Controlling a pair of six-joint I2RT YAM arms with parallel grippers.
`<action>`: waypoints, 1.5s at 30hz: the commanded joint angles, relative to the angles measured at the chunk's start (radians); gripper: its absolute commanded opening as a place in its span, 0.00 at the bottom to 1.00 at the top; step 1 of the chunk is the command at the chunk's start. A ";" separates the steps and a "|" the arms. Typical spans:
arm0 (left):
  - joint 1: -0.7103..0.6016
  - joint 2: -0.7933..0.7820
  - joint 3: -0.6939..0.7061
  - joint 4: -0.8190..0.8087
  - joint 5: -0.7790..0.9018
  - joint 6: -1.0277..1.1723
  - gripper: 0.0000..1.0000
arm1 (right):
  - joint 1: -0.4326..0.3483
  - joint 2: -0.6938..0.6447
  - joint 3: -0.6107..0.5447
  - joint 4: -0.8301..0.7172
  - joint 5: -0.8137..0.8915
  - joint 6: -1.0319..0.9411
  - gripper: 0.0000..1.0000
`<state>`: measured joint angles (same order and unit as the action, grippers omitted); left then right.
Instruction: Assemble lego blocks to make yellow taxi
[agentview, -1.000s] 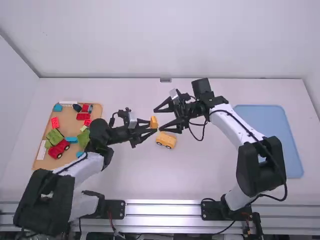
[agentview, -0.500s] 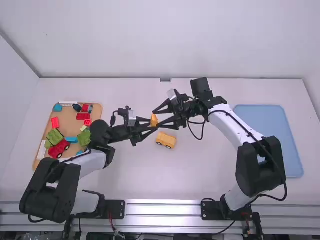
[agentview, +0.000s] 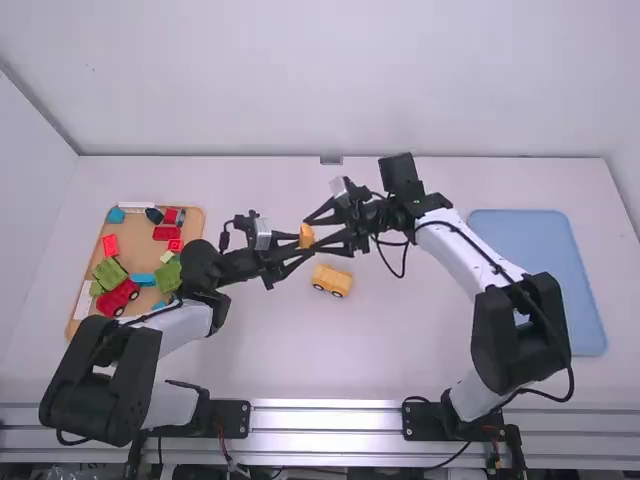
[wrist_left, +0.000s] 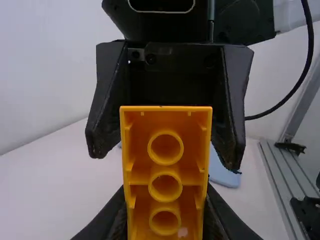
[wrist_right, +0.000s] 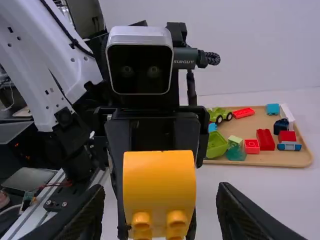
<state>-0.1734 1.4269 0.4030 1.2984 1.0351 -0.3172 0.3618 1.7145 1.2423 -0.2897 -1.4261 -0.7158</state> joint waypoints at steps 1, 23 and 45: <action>0.000 0.003 0.022 -0.006 0.000 0.026 0.02 | 0.012 0.014 0.020 -0.002 -0.008 0.005 0.55; -0.002 0.003 0.020 -0.022 -0.008 0.045 0.02 | 0.019 0.014 0.020 -0.002 -0.008 -0.007 0.20; -0.003 0.003 0.019 -0.562 -0.668 0.044 0.99 | -0.119 0.006 0.021 -0.105 1.141 0.206 0.15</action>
<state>-0.1741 1.4269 0.4072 0.7456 0.5617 -0.2733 0.2562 1.7149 1.2427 -0.3740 -0.5373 -0.4911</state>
